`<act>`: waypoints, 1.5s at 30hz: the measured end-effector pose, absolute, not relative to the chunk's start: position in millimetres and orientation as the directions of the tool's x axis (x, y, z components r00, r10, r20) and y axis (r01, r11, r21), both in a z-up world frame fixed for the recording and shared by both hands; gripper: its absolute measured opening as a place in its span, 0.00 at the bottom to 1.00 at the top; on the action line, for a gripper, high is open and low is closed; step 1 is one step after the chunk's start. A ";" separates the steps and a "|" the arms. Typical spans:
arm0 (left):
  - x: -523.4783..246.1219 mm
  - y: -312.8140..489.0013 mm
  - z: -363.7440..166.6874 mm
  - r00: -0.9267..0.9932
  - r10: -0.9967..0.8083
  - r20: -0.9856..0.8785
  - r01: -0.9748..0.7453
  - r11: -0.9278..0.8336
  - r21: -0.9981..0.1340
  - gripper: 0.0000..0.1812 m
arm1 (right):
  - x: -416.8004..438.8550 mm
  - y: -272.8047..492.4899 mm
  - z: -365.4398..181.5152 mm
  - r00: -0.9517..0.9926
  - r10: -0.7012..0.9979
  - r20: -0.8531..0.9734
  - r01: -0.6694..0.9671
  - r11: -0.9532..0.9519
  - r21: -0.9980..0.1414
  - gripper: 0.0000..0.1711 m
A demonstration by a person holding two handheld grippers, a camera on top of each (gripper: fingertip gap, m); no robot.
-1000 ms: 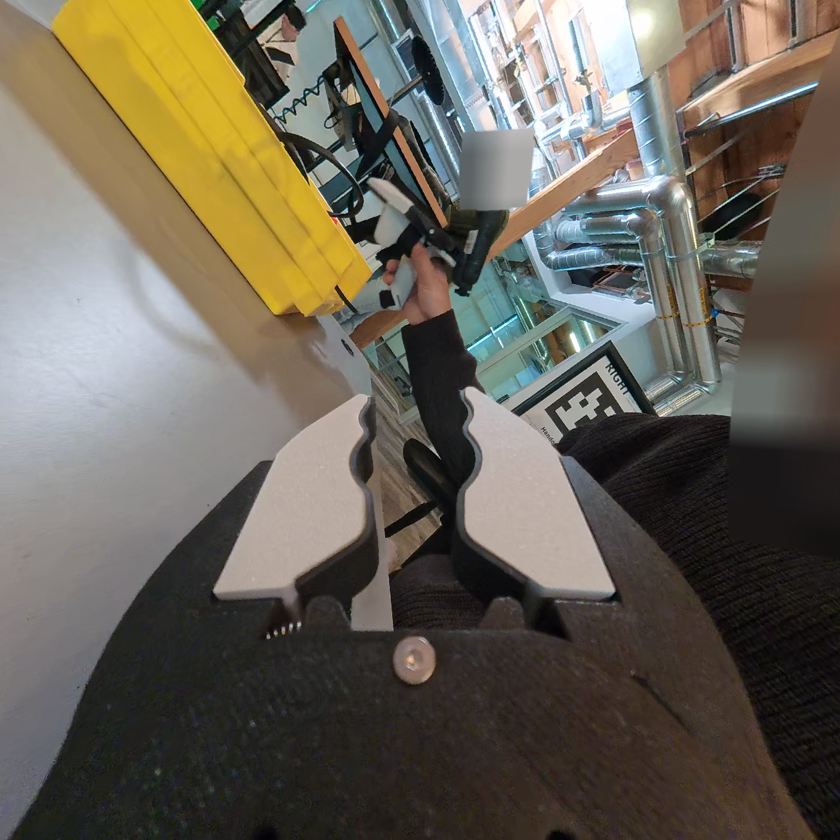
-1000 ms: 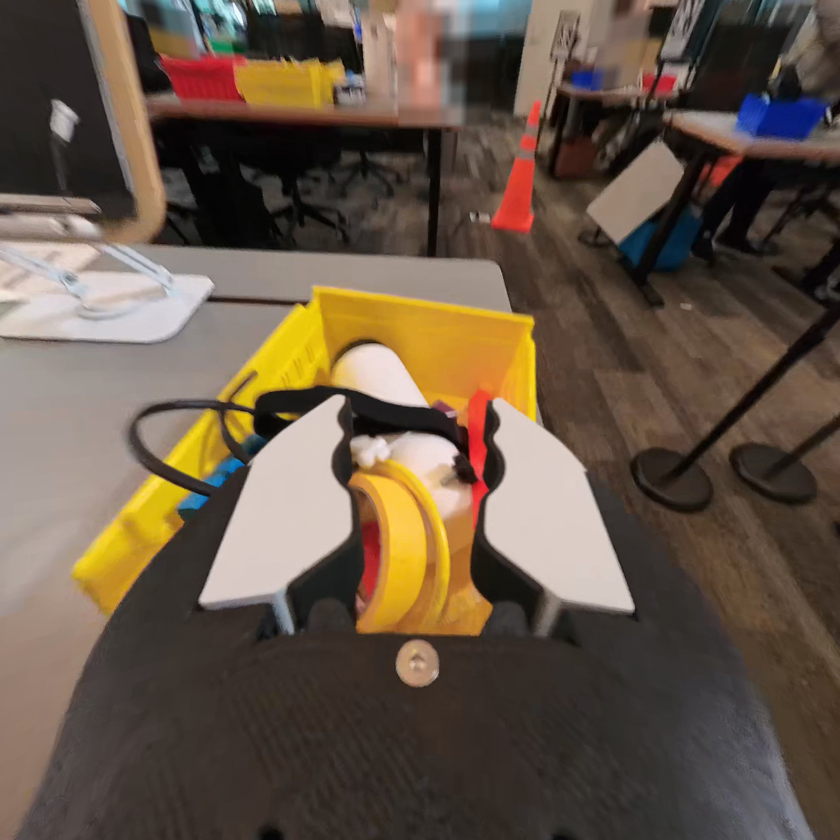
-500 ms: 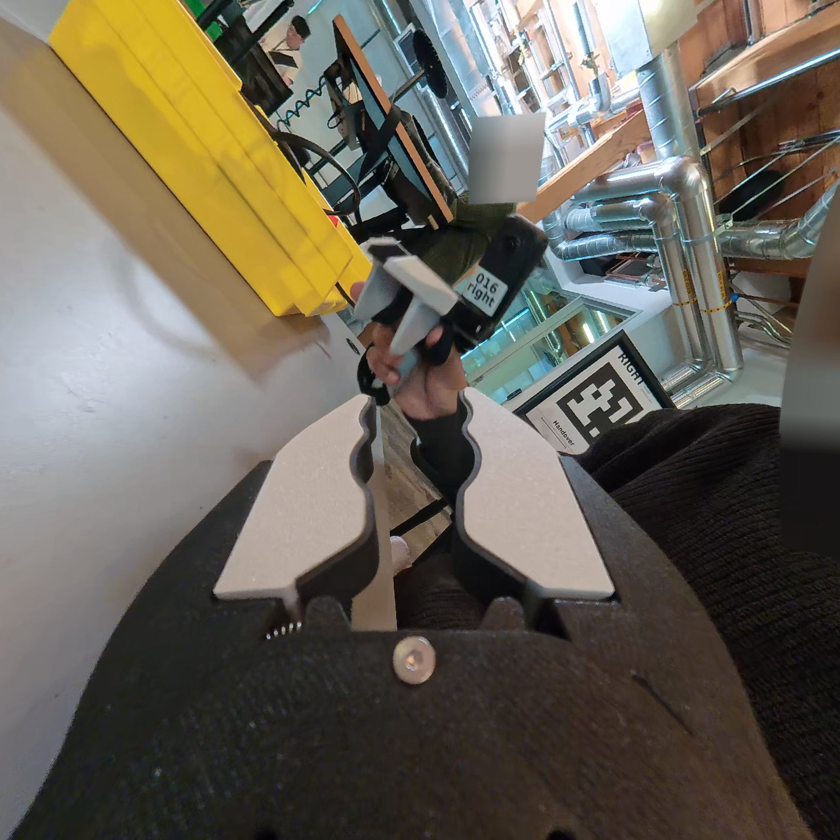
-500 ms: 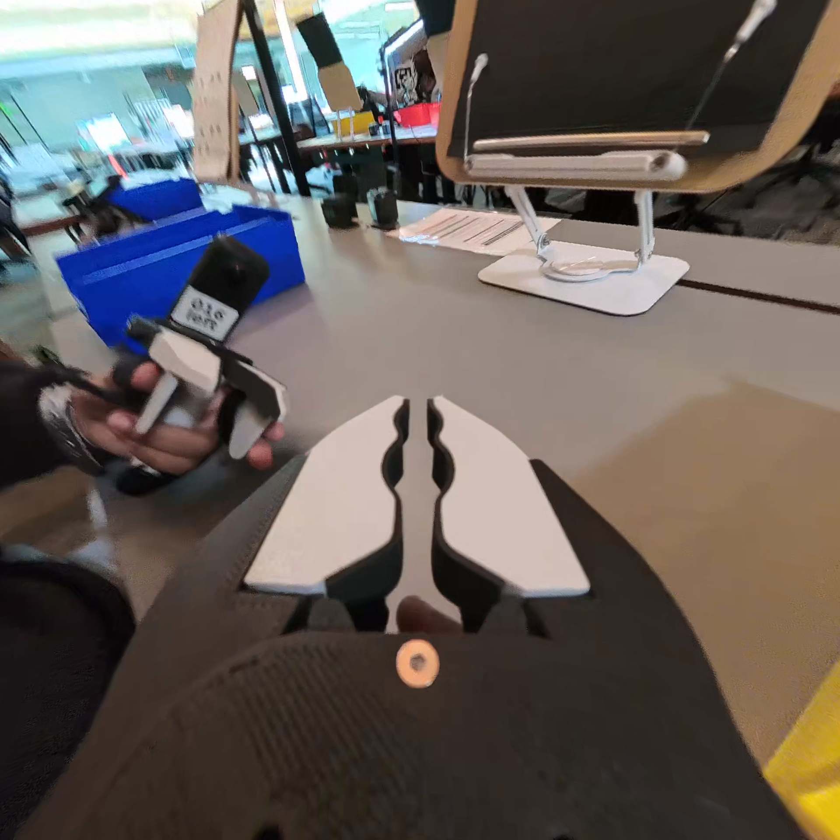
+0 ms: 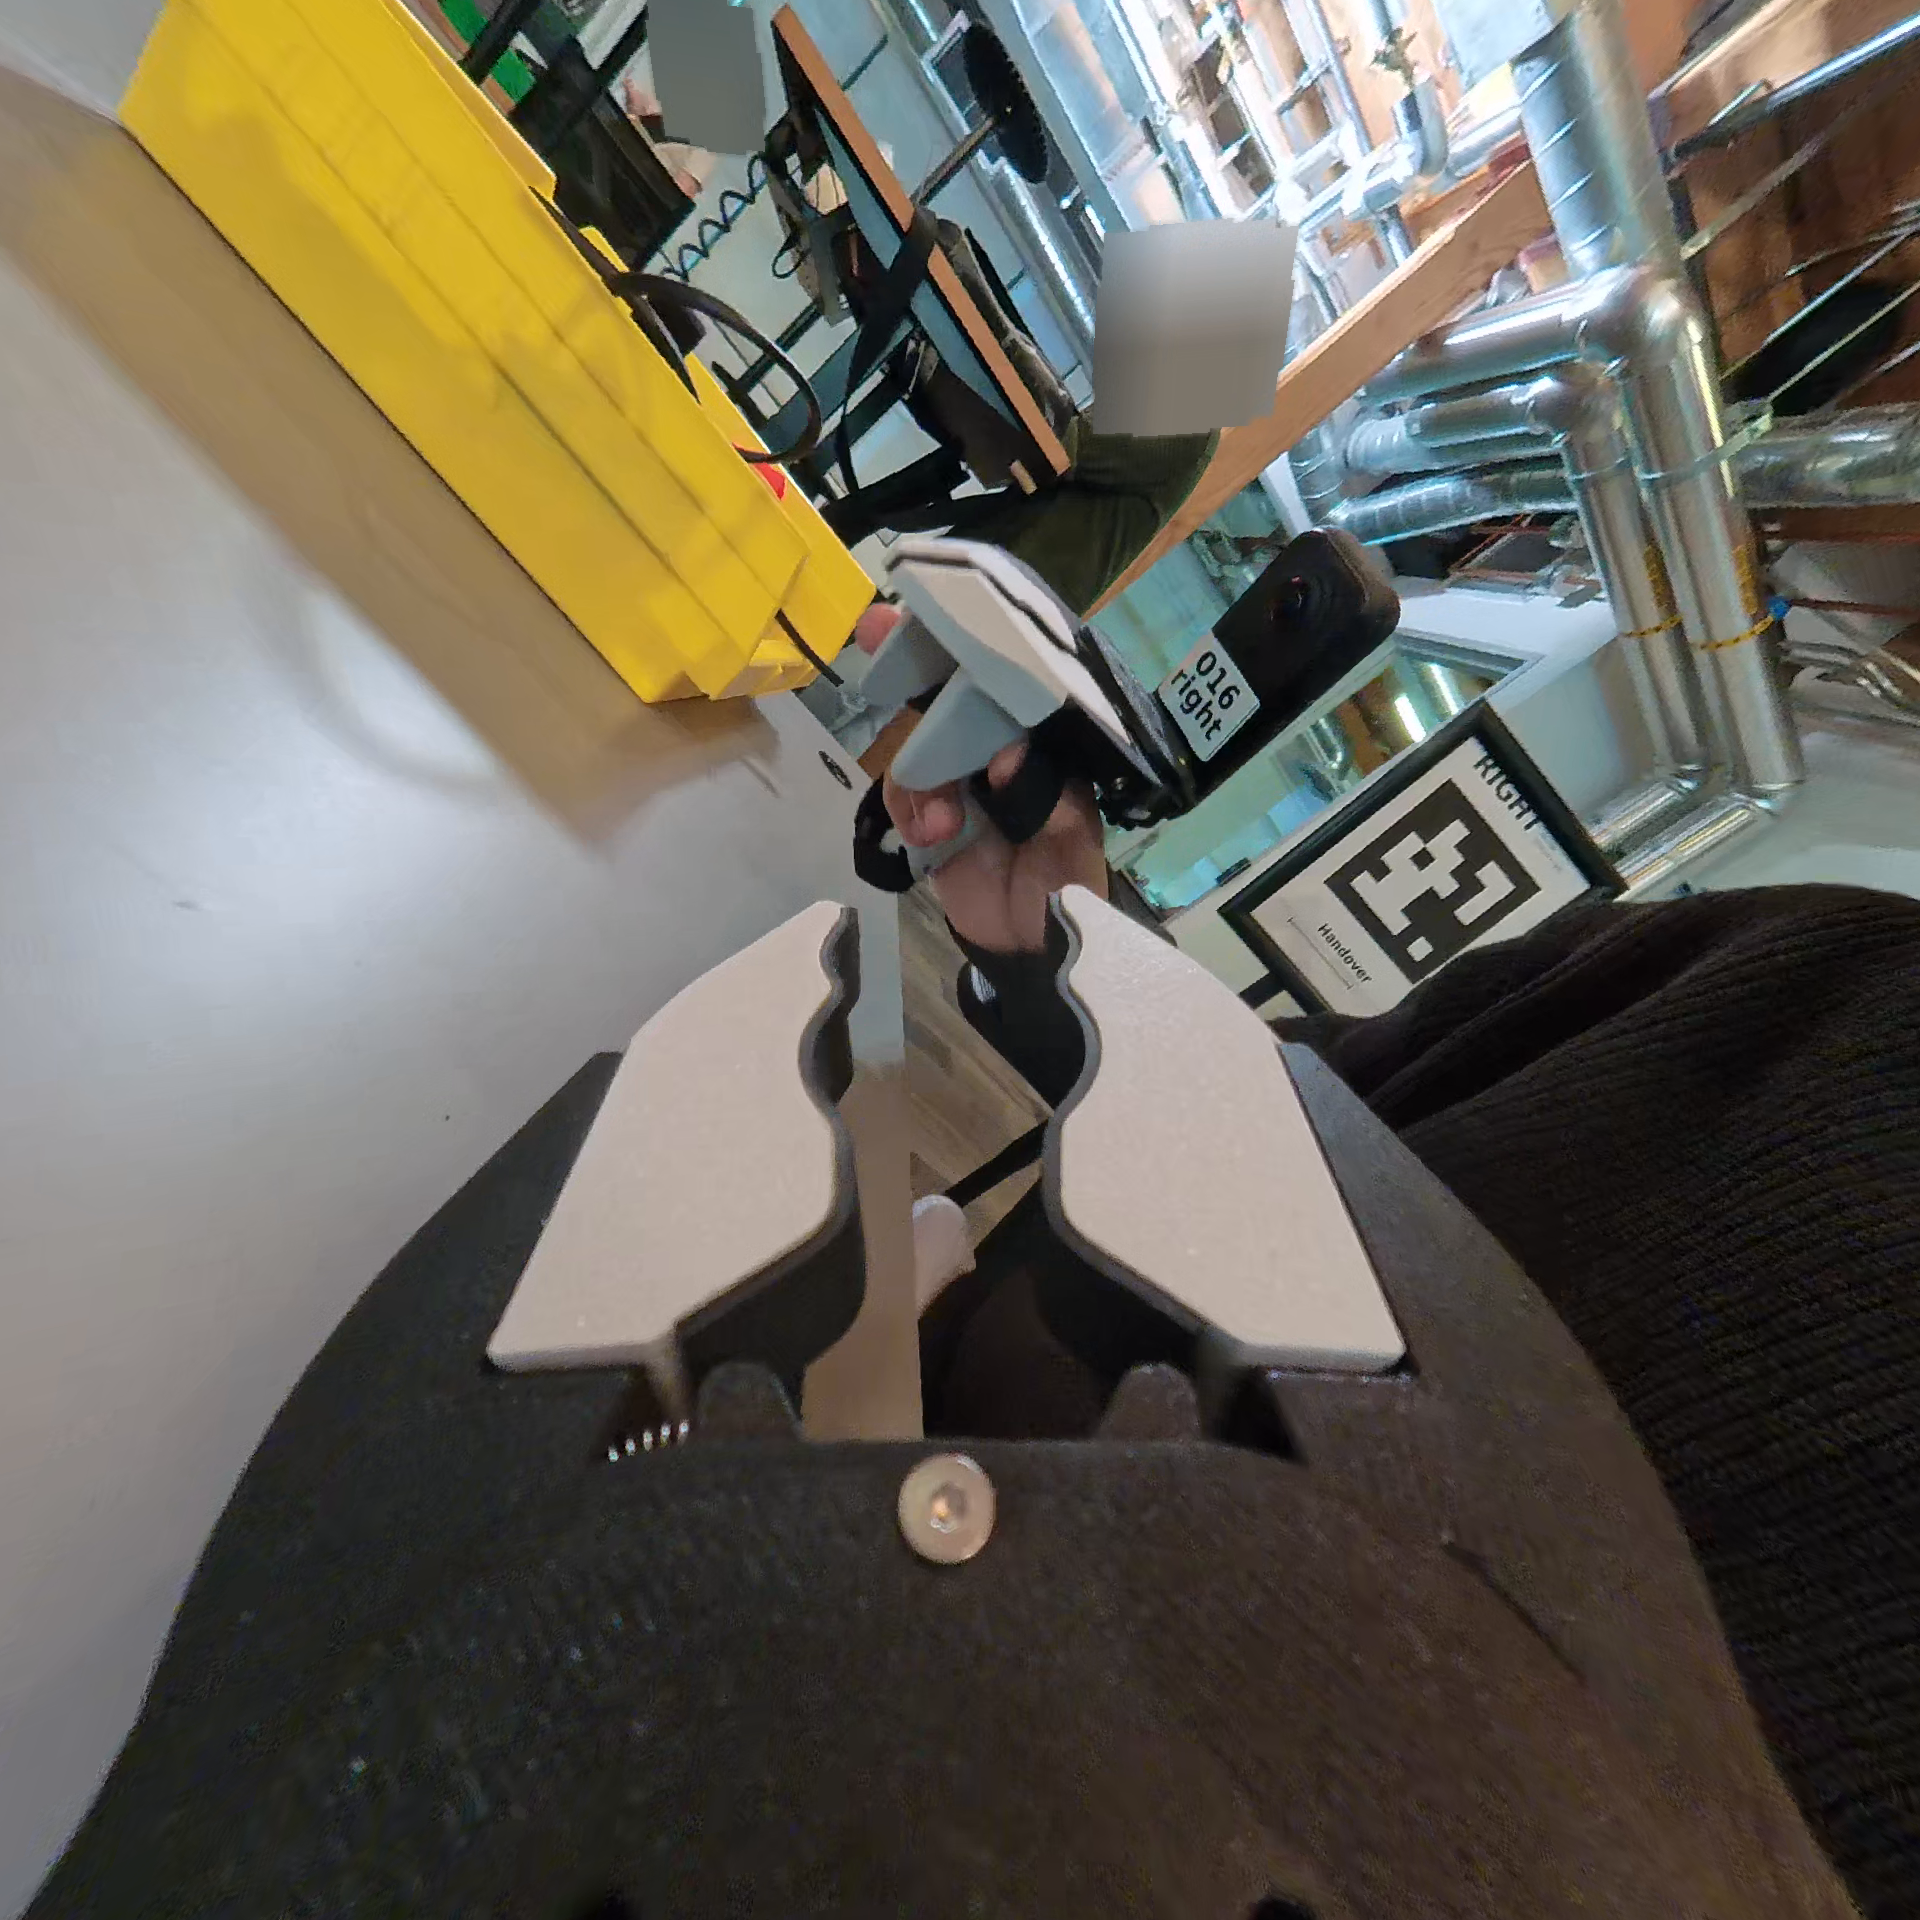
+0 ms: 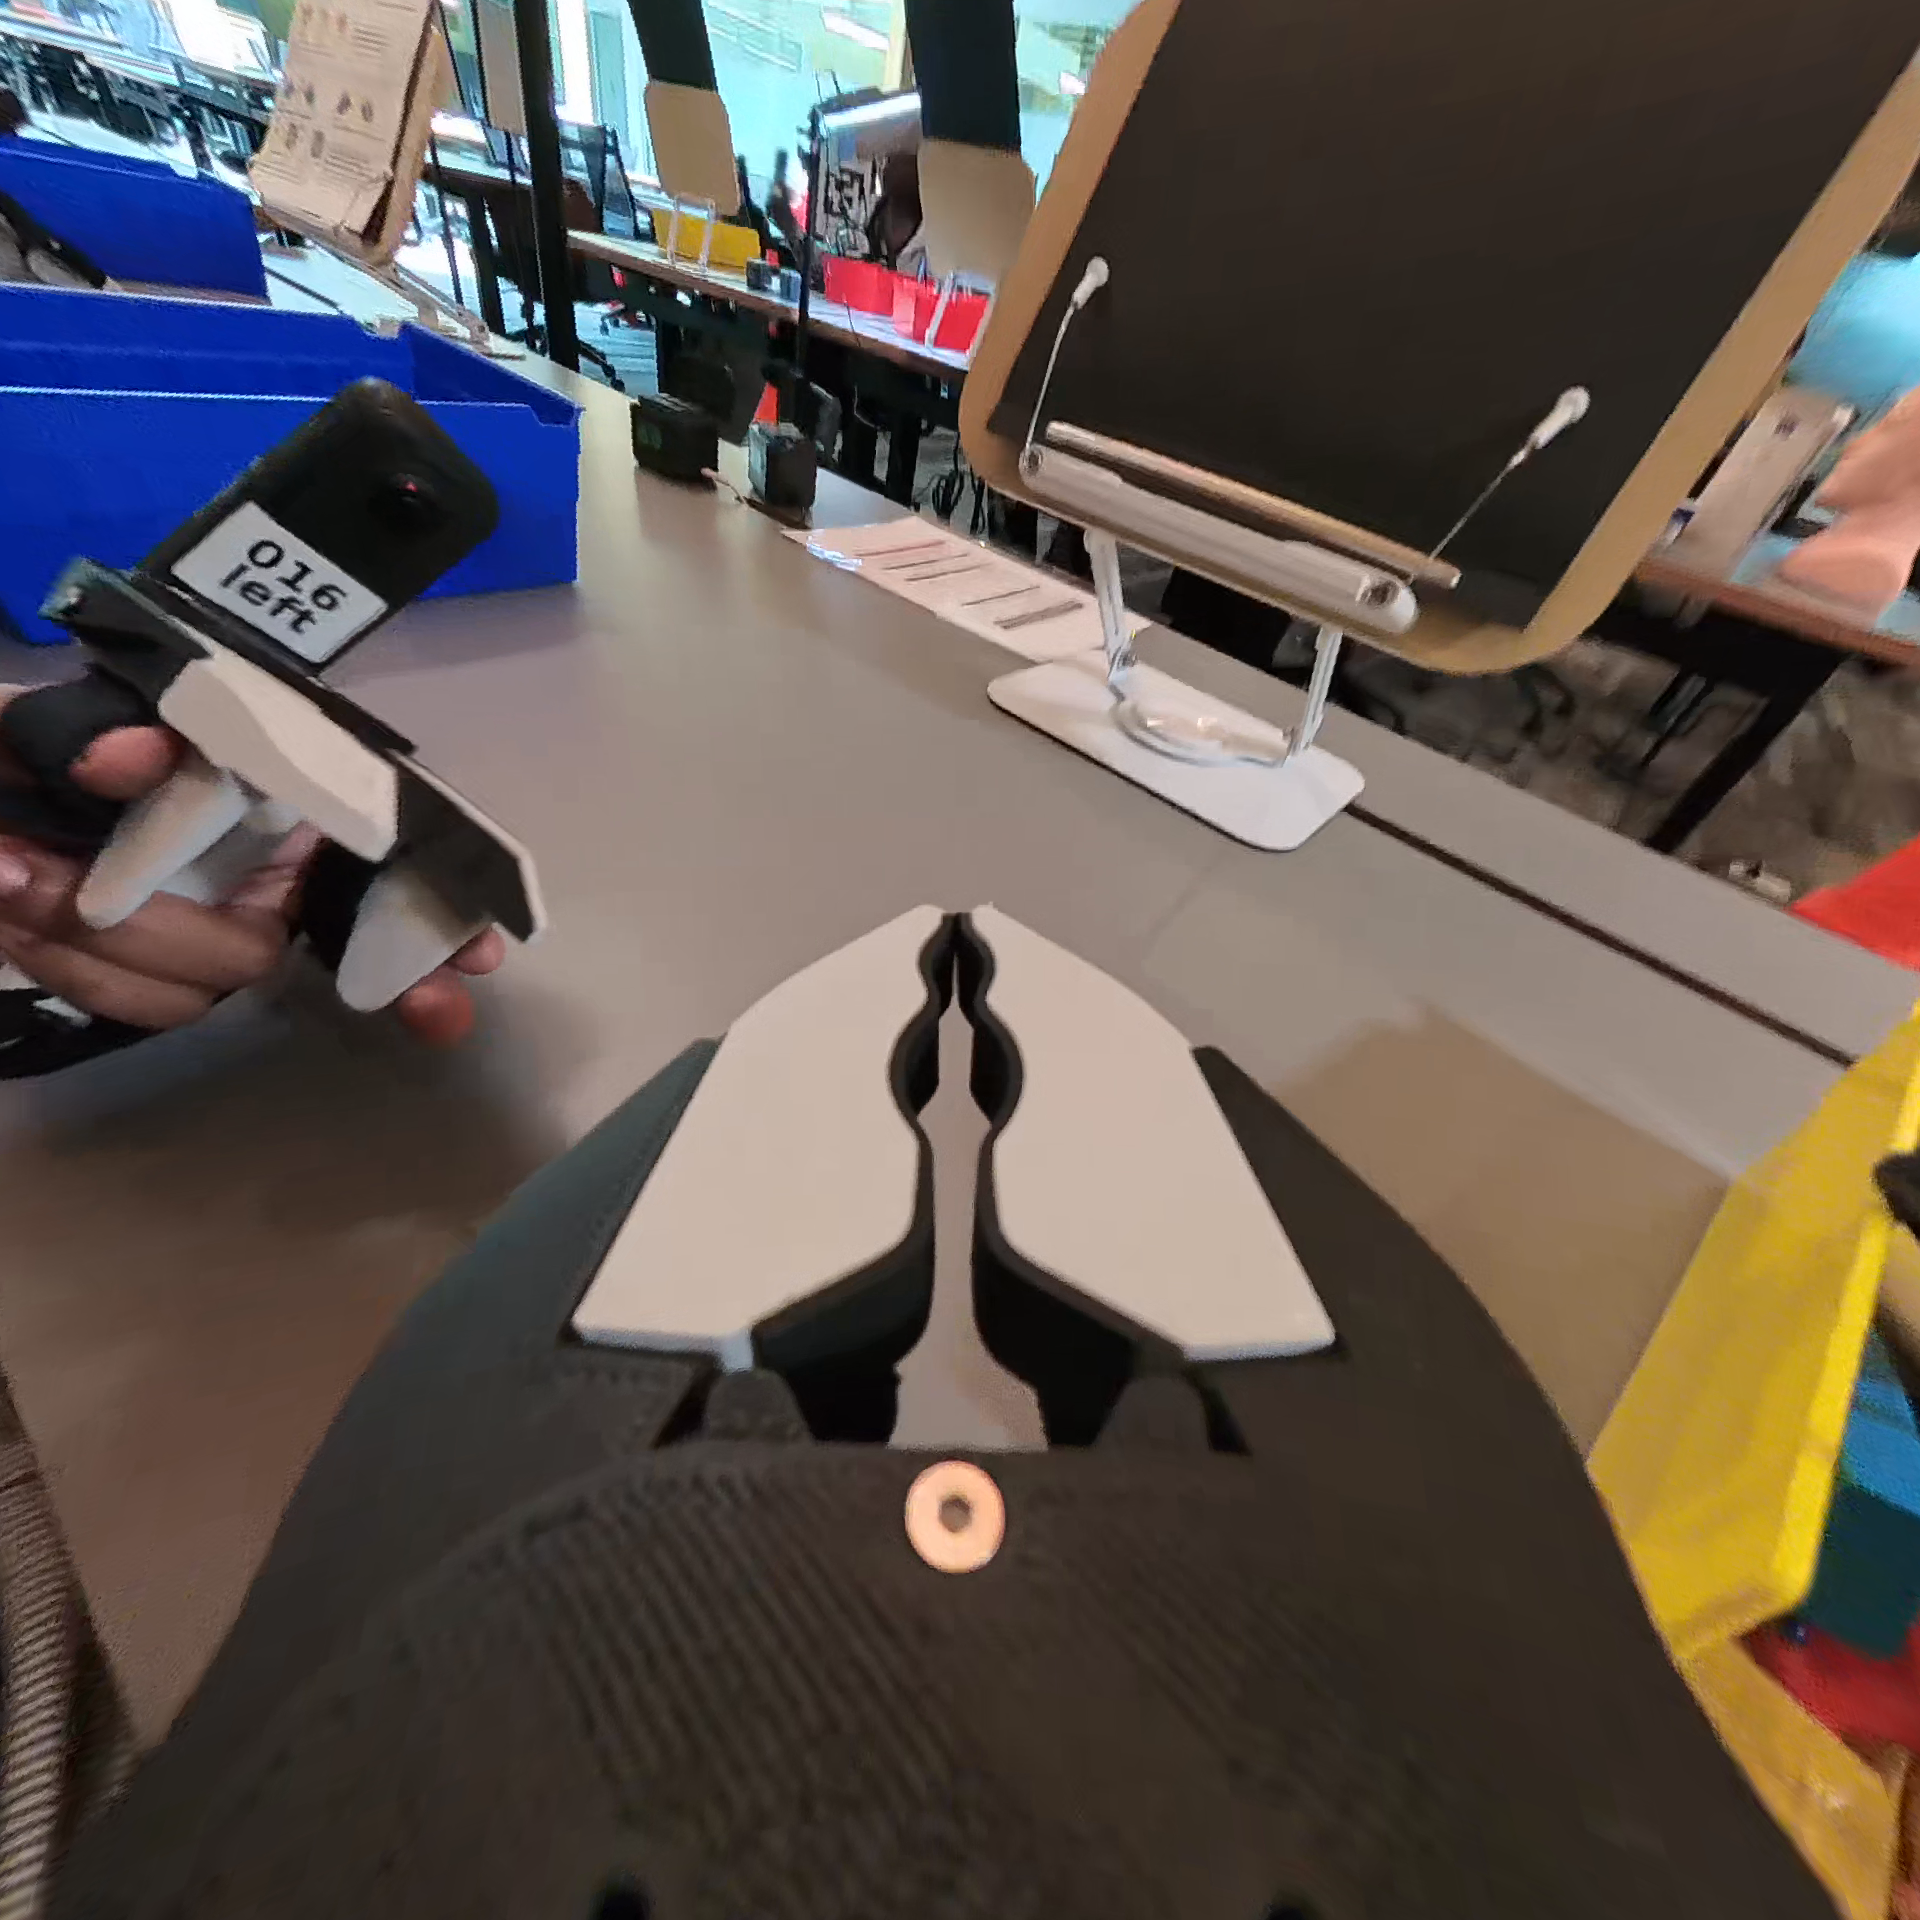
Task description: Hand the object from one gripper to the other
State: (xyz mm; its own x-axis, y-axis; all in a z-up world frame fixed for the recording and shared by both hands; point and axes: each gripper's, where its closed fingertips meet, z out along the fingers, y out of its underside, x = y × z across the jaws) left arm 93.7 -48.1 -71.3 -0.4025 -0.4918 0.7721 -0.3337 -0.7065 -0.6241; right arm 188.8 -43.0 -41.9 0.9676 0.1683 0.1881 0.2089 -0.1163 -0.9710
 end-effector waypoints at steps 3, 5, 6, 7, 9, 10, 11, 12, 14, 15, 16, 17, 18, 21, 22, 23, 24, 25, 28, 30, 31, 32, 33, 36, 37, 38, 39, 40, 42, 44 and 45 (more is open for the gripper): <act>81.9 -47.7 -77.2 -0.371 -0.558 0.742 -0.316 -0.675 -0.666 0.19 | 178.5 -28.8 -45.3 0.946 0.215 0.244 0.274 -0.123 -0.954 0.00; 71.5 -44.9 -82.8 -0.332 -0.616 0.714 -0.308 -0.645 -0.700 0.19 | 162.2 -17.5 -49.3 0.925 0.278 0.260 0.303 -0.125 -0.945 0.00; 65.9 -43.4 -83.8 -0.317 -0.640 0.700 -0.299 -0.634 -0.714 0.20 | 151.6 -12.8 -52.5 0.913 0.324 0.246 0.303 -0.139 -0.943 0.00; 60.3 -41.9 -84.7 -0.298 -0.663 0.687 -0.289 -0.623 -0.727 0.20 | 141.1 -8.4 -55.8 0.903 0.370 0.220 0.294 -0.158 -0.943 0.00; 49.7 -38.9 -87.5 -0.257 -0.702 0.664 -0.271 -0.608 -0.747 0.20 | 123.3 -0.1 -60.7 0.879 0.447 0.168 0.273 -0.183 -0.944 0.00; 44.5 -37.4 -88.7 -0.236 -0.717 0.656 -0.263 -0.603 -0.753 0.20 | 116.3 4.1 -62.4 0.866 0.477 0.149 0.266 -0.189 -0.945 0.00; 39.2 -35.3 -89.2 -0.213 -0.733 0.646 -0.251 -0.598 -0.761 0.20 | 110.9 8.4 -63.5 0.856 0.500 0.135 0.260 -0.189 -0.947 0.00; 33.9 -31.5 -89.2 -0.184 -0.751 0.634 -0.235 -0.593 -0.770 0.20 | 106.6 13.0 -64.0 0.847 0.518 0.121 0.250 -0.186 -0.950 0.00; 22.3 -19.3 -84.5 -0.115 -0.788 0.605 -0.183 -0.582 -0.792 0.19 | 99.7 21.6 -63.8 0.831 0.551 0.074 0.205 -0.179 -0.962 0.00; 15.4 -11.1 -78.5 -0.079 -0.810 0.581 -0.153 -0.566 -0.810 0.19 | 97.3 25.5 -64.5 0.824 0.565 0.038 0.172 -0.186 -0.967 0.00; 7.2 -2.5 -68.9 -0.051 -0.835 0.547 -0.128 -0.538 -0.833 0.19 | 96.0 29.0 -66.1 0.818 0.576 -0.008 0.134 -0.203 -0.970 0.00; -2.6 7.5 -56.3 -0.023 -0.862 0.506 -0.105 -0.502 -0.859 0.19 | 94.8 31.6 -68.2 0.808 0.586 -0.059 0.093 -0.225 -0.970 0.00; -14.7 19.3 -42.8 0.015 -0.891 0.453 -0.089 -0.453 -0.887 0.19 | 93.9 33.1 -70.2 0.795 0.596 -0.112 0.050 -0.249 -0.967 0.00; -71.2 78.8 -5.2 0.289 -0.932 0.218 -0.076 -0.250 -0.965 0.17 | 94.8 34.4 -73.3 0.761 0.600 -0.247 -0.063 -0.311 -0.948 0.00; -98.4 105.1 4.8 0.420 -0.896 0.143 -0.087 -0.196 -0.977 0.16 | 96.1 34.3 -72.6 0.755 0.596 -0.275 -0.092 -0.319 -0.943 0.02; -128.6 130.7 11.8 0.541 -0.837 0.080 -0.108 -0.164 -0.981 0.15 | 97.5 33.7 -72.1 0.753 0.591 -0.290 -0.109 -0.322 -0.941 0.02; -159.3 154.1 14.6 0.636 -0.772 0.026 -0.144 -0.152 -0.978 0.15 | 99.4 32.9 -72.3 0.757 0.584 -0.293 -0.116 -0.321 -0.940 0.02; -189.0 175.5 11.5 0.706 -0.708 -0.014 -0.188 -0.168 -0.968 0.15 | 101.4 31.7 -73.1 0.764 0.577 -0.289 -0.114 -0.320 -0.941 0.02; -259.0 225.3 -29.9 0.803 -0.591 -0.076 -0.342 -0.354 -0.871 0.16 | 106.6 27.9 -76.8 0.793 0.555 -0.251 -0.082 -0.311 -0.947 0.02; -285.6 247.4 -65.7 0.814 -0.572 -0.102 -0.430 -0.475 -0.767 0.16 | 110.4 26.2 -79.9 0.817 0.533 -0.220 -0.056 -0.307 -0.950 0.02; -292.6 255.5 -82.4 0.805 -0.582 -0.117 -0.474 -0.512 -0.716 0.17 | 112.0 25.0 -81.4 0.827 0.522 -0.210 -0.047 -0.306 -0.951 0.02; -296.5 261.5 -98.3 0.790 -0.600 -0.125 -0.516 -0.541 -0.664 0.18 | 113.4 23.5 -82.9 0.836 0.511 -0.202 -0.041 -0.308 -0.950 0.02; -299.0 266.1 -113.1 0.776 -0.618 -0.128 -0.552 -0.567 -0.611 0.22 | 114.7 21.5 -84.4 0.845 0.499 -0.193 -0.033 -0.311 -0.950 0.02; -299.9 279.4 -142.3 0.725 -0.665 -0.178 -0.646 -0.569 -0.508 0.28 | 117.8 15.7 -87.6 0.877 0.460 -0.138 0.014 -0.311 -0.950 0.02; -299.9 282.4 -148.9 0.707 -0.678 -0.202 -0.675 -0.561 -0.479 0.29 | 118.2 14.4 -87.7 0.888 0.444 -0.118 0.027 -0.306 -0.952 0.01; -301.0 285.1 -154.8 0.689 -0.688 -0.229 -0.702 -0.554 -0.448 0.28 | 118.1 13.3 -87.7 0.899 0.426 -0.100 0.036 -0.300 -0.953 0.01; -303.1 286.6 -161.0 0.671 -0.696 -0.255 -0.728 -0.552 -0.407 0.29 | 117.2 12.7 -88.0 0.910 0.406 -0.087 0.040 -0.294 -0.955 0.01; -304.3 288.4 -163.4 0.657 -0.701 -0.277 -0.744 -0.547 -0.383 0.26 | 115.4 12.4 -88.8 0.919 0.385 -0.082 0.036 -0.290 -0.956 0.01; -301.9 290.9 -162.9 0.639 -0.710 -0.296 -0.762 -0.530 -0.372 0.26 | 108.3 13.3 -91.6 0.931 0.353 -0.095 0.009 -0.282 -0.959 0.01; -298.0 289.2 -164.3 0.615 -0.737 -0.281 -0.778 -0.511 -0.365 0.22 | 100.6 16.9 -93.7 0.941 0.325 -0.099 -0.003 -0.282 -0.959 0.00; -296.8 290.0 -164.2 0.607 -0.745 -0.277 -0.783 -0.500 -0.371 0.23 | 96.4 19.8 -91.5 0.943 0.321 -0.084 0.006 -0.268 -0.963 0.00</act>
